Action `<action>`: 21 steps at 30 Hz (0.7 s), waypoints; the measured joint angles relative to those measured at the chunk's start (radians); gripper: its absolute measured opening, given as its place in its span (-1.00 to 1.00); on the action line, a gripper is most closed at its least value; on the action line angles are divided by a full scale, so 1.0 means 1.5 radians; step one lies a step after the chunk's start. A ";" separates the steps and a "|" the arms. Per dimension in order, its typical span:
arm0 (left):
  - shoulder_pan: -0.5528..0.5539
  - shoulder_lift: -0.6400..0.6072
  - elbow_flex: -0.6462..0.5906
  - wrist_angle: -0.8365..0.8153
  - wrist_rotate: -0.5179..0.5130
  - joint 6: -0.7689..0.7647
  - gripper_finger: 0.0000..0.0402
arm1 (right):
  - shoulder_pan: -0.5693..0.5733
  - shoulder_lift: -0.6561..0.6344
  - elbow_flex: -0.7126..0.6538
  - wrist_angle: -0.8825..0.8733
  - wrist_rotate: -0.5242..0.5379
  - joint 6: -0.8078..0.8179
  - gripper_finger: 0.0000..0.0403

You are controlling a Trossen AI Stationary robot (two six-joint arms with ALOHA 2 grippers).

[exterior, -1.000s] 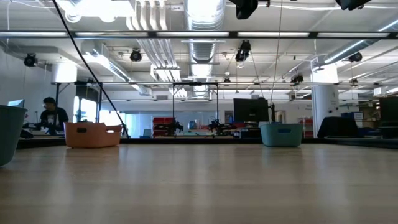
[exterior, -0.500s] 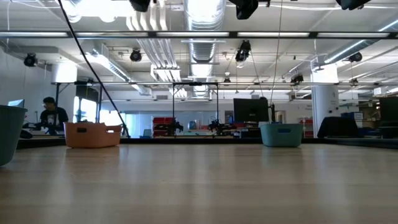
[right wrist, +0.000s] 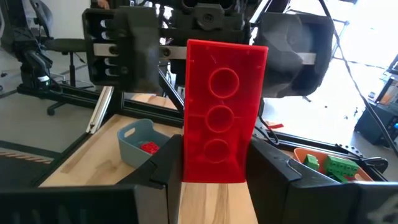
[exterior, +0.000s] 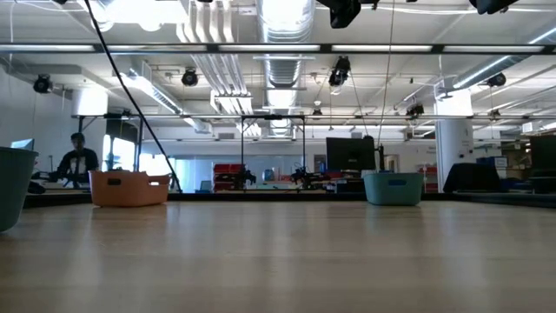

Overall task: Sort & place blocks by color
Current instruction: Put the red game piece into the blue bin

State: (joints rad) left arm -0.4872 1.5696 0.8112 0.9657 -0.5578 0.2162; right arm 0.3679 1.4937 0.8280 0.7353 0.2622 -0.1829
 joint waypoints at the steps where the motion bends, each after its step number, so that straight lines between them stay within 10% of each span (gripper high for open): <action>1: 0.001 0.000 0.000 0.000 -0.004 0.000 0.26 | 0.000 0.000 0.000 0.000 0.000 0.000 -0.40; 8: 0.002 0.000 0.002 -0.003 -0.040 0.000 -0.39 | 0.000 0.000 0.000 0.000 0.006 -0.003 -0.26; 21: -0.002 -0.003 0.002 -0.010 -0.054 -0.016 -0.39 | 0.000 -0.015 0.001 -0.039 -0.001 0.026 0.12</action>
State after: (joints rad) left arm -0.4897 1.5653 0.8147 0.9507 -0.6392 0.1921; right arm 0.3681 1.4710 0.8298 0.6775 0.2614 -0.1437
